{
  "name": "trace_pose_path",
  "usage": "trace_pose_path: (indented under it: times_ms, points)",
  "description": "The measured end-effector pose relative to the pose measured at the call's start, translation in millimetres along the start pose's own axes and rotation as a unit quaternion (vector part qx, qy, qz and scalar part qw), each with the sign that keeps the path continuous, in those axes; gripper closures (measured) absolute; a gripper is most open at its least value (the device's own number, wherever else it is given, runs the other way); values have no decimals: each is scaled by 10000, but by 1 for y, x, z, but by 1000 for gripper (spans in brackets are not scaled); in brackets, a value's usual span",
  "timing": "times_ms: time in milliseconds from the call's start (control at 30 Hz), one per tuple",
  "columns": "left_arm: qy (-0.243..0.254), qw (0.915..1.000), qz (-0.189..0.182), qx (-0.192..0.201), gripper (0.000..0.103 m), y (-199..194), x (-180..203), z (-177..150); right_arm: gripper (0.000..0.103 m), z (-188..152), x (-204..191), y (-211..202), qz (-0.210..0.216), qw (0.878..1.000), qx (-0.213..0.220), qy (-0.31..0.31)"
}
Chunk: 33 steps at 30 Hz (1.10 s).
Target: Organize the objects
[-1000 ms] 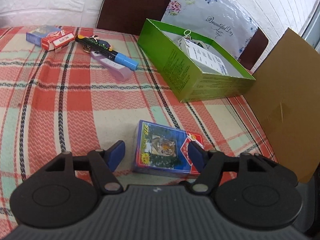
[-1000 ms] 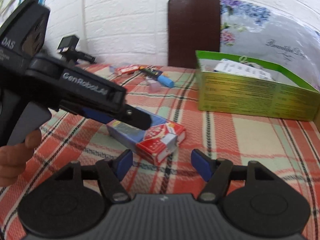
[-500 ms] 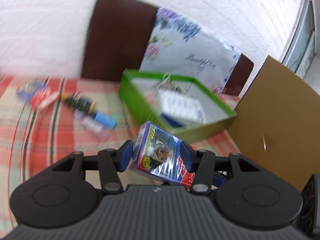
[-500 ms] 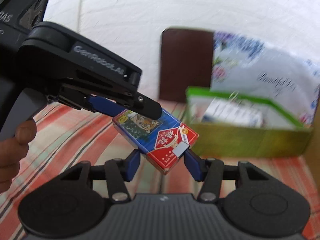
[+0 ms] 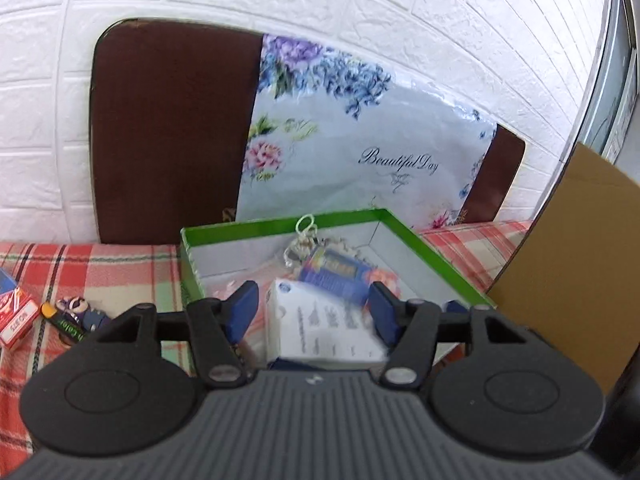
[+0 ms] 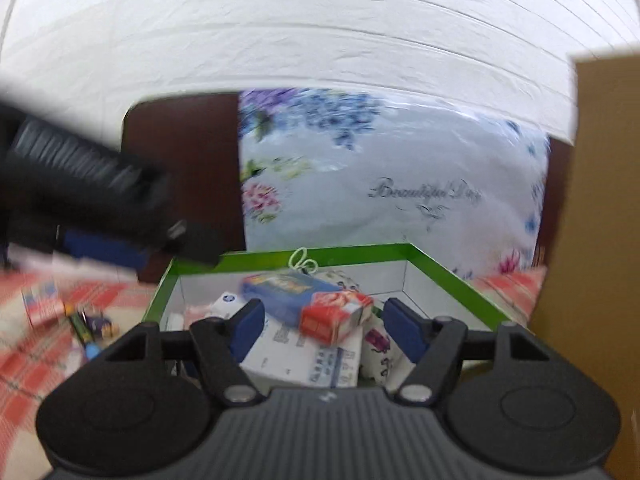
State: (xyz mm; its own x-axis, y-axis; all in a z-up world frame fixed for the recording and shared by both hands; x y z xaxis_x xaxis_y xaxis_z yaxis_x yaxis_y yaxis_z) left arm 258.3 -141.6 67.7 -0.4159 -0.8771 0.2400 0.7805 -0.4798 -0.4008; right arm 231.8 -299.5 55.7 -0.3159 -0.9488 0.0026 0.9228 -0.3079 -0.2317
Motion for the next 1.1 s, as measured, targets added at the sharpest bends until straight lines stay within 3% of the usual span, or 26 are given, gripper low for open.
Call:
trace_pose_path:
  times_ms: [233, 767, 833, 900, 967, 1000, 1100]
  points:
    - [-18, 9989, 337, -325, 36, -4, -16, -29, 34, -27, 14, -25, -28, 9995, -51, 321]
    - [133, 9905, 1205, -652, 36, -82, -22, -65, 29, -47, 5, -93, 211, 9970, -509, 546]
    - [154, 9888, 1334, -658, 30, -91, -24, -68, 28, -47, 5, -105, 216, 9968, -521, 560]
    - [168, 9869, 1468, -651, 22, -100, -26, -69, 24, -42, 3, -115, 211, 9974, -456, 516]
    - [186, 9860, 1552, -574, 21, -109, -28, -70, 5, -33, 1, -126, 203, 9982, -308, 472]
    - [204, 9851, 1620, -539, 21, -113, -29, -70, 1, -29, -1, -132, 191, 9986, -204, 453]
    - [294, 9835, 1729, -436, 19, -126, -31, -70, 0, -15, -6, -151, 174, 9991, 182, 344]
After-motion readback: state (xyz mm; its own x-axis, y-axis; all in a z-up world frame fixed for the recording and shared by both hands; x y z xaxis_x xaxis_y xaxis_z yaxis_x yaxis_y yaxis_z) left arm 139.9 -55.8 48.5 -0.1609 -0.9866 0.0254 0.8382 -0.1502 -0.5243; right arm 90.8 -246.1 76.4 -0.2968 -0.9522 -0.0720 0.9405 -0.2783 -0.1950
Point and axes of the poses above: each gripper's, at about its wrist camera, not at the fingertips, and y roughly the way its jaws point, x to its right, z to its top, the point moved 6 cm from there along y, roughly the way its jaws point, and after that the axes turned 6 degrees about x, right-handed, at the moved point
